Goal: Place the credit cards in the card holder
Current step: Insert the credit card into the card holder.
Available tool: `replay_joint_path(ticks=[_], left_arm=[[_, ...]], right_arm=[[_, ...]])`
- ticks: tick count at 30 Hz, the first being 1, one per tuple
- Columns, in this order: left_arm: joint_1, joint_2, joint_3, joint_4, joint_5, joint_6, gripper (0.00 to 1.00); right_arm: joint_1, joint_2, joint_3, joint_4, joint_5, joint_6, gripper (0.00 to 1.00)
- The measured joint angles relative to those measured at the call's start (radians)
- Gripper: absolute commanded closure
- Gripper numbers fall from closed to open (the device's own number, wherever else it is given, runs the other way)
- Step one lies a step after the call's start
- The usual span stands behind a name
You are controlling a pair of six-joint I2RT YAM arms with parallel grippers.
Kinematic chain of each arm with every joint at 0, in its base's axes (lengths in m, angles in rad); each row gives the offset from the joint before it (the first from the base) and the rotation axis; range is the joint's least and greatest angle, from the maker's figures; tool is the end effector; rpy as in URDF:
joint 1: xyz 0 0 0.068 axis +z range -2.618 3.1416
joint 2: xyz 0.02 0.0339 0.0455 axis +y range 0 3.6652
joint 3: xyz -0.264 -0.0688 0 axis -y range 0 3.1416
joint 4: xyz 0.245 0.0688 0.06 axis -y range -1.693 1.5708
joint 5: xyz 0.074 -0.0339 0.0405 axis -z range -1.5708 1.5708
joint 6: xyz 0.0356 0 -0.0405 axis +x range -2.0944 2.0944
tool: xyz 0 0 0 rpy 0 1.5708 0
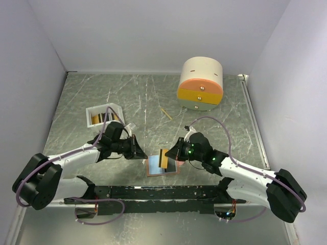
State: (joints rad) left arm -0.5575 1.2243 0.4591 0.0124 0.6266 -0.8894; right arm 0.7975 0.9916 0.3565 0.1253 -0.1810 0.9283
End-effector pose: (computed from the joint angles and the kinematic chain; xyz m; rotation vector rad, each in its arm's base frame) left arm 0.1787 -0.1360 0.1651 -0.0690 2.6101 -1.3698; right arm 0.1375 0.1501 0.1842 0.0283 2.3200 1.1692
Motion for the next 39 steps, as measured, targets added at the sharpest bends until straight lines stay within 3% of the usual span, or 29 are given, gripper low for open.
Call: replay_joint_path(ticks=[17,39], left_arm=[[-0.145,0.226,-0.013,0.087,-0.120,0.003,0.93],[-0.186,0.253,0.029,0.056,-0.174,0.016,0.93]], right_arm=[[-0.058,0.085,-0.015,0.037,-0.022,-0.055,1.00],[-0.096,0.114,-0.067,0.093,-0.040,-0.084,1.00]])
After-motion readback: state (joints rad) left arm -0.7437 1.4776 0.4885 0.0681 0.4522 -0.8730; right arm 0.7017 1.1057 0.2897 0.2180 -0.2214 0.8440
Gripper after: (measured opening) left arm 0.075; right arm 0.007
